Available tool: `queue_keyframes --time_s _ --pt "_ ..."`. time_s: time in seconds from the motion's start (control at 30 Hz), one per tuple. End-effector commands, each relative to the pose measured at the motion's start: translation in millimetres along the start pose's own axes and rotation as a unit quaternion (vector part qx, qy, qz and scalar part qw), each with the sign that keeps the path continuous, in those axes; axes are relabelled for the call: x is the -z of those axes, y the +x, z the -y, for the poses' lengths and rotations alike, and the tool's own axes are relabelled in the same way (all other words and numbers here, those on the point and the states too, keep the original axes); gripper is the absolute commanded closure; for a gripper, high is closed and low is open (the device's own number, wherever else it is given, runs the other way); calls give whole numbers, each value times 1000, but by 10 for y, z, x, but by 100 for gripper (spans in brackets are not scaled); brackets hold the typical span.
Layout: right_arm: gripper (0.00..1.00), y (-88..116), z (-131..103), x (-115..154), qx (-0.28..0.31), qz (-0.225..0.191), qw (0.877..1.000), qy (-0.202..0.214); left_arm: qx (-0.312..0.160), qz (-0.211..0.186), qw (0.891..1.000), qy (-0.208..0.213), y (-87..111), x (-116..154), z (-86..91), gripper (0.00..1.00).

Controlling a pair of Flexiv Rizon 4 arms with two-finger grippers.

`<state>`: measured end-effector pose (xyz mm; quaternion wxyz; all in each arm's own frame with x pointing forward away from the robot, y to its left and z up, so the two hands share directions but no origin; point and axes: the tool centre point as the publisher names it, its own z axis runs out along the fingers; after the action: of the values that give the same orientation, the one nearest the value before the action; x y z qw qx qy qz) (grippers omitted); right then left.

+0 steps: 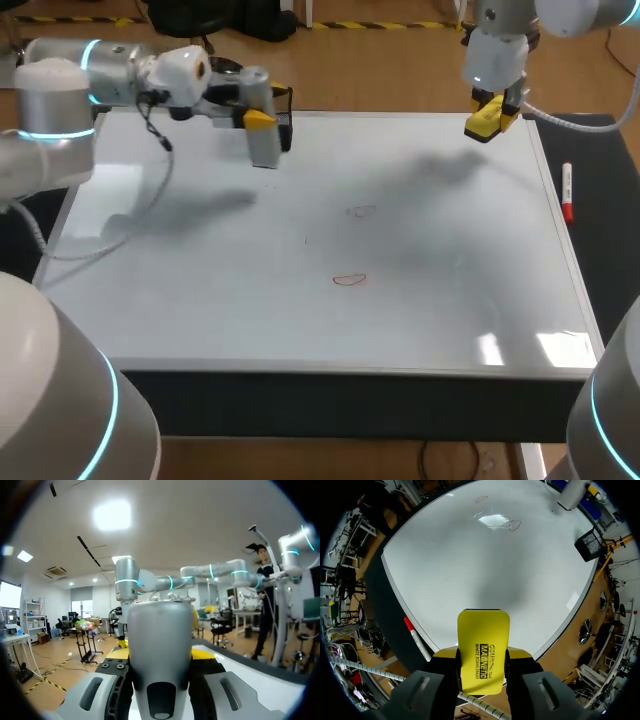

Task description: Pick up the inspection probe, press it on each red-marked spot on the whiteboard one by one, put down the probe, pick up the eraser, and wipe off all the red marks.

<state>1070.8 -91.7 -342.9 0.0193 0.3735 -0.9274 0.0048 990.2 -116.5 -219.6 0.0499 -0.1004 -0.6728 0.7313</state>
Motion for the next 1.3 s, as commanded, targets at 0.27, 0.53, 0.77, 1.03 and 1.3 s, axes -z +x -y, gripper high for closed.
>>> queue_keyframes --time_s 0.27,0.53,0.77,1.03,1.3 --pt "100 1 8 11 1 -2 1000 1 -2 158 987 -23 140 889 59 100" --pt "100 1 8 11 1 -2 1000 1 -5 198 980 -18 170 1335 -2 100" --pt "100 1 8 11 1 -2 1000 1 11 218 975 -28 209 1500 -37 100" --pt "100 1 8 11 1 -2 1000 1 12 221 975 -28 210 1522 -40 100" --pt "100 1 8 11 1 -2 1000 1 12 221 975 -28 210 1522 -40 100"
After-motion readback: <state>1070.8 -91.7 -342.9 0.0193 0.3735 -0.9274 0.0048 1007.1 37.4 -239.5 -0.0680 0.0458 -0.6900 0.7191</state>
